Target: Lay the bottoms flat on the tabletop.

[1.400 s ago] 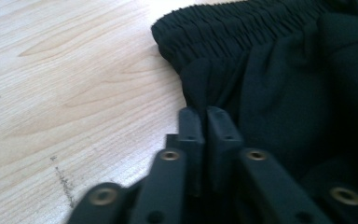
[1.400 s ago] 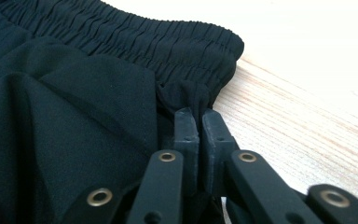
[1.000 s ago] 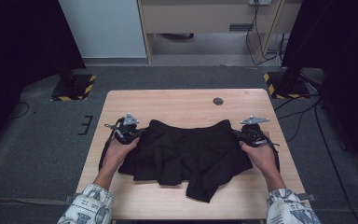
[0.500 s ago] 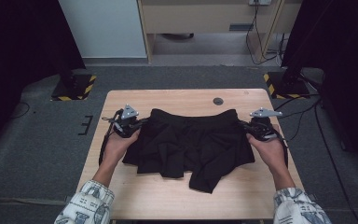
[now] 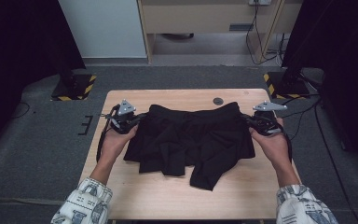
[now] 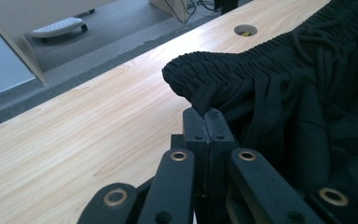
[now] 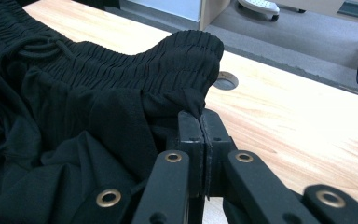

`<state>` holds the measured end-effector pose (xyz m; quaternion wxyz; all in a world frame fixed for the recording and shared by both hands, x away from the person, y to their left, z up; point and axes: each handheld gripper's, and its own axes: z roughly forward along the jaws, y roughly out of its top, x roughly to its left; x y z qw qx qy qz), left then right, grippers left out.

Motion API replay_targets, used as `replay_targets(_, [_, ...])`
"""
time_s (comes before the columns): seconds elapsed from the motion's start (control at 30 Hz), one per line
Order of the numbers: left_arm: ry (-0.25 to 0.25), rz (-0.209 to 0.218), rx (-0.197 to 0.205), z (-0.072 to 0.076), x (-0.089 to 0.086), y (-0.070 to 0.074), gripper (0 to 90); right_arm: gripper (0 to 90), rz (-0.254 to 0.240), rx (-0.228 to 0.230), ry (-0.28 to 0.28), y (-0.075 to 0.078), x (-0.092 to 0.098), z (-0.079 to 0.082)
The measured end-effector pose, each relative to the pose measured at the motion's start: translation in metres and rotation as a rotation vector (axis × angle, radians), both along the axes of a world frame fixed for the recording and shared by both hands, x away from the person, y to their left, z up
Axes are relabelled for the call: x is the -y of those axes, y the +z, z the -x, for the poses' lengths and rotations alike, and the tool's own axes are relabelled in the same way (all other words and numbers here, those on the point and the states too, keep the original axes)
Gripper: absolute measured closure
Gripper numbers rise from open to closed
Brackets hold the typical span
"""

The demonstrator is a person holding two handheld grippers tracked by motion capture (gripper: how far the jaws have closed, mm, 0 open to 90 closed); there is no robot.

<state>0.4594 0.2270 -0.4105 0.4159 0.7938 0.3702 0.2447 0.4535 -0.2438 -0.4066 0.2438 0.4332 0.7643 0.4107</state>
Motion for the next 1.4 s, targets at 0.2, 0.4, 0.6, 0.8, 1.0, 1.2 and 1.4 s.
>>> replay_targets(0.2, [0.008, 0.011, 0.005, -0.002, -0.002, 0.006, 89.1, 89.0, 0.002, 0.011, 0.002, 0.008, -0.002, -0.001])
replay_targets(0.4, [0.010, 0.017, 0.030, -0.002, 0.000, 0.019, 89.1, 89.0, -0.006, 0.035, -0.009, 0.023, 0.001, -0.004])
replay_targets(0.6, [0.015, 0.032, 0.061, -0.001, 0.001, 0.040, 89.1, 89.0, -0.012, 0.072, -0.021, 0.048, 0.004, -0.004])
replay_targets(0.8, [0.027, 0.057, 0.091, -0.003, 0.002, 0.059, 89.1, 88.9, -0.037, 0.113, -0.034, 0.071, 0.007, -0.004])
replay_targets(1.0, [0.032, 0.080, 0.078, -0.010, 0.002, 0.059, 89.1, 88.8, -0.034, 0.099, -0.032, 0.061, 0.008, -0.009])
replay_targets(1.2, [0.045, 0.045, 0.070, -0.013, 0.001, 0.058, 89.0, 88.8, -0.054, 0.090, -0.023, 0.049, 0.010, -0.013])
replay_targets(1.4, [0.055, 0.031, 0.061, -0.017, -0.002, 0.054, 89.1, 88.8, -0.065, 0.080, -0.015, 0.040, 0.006, -0.016])
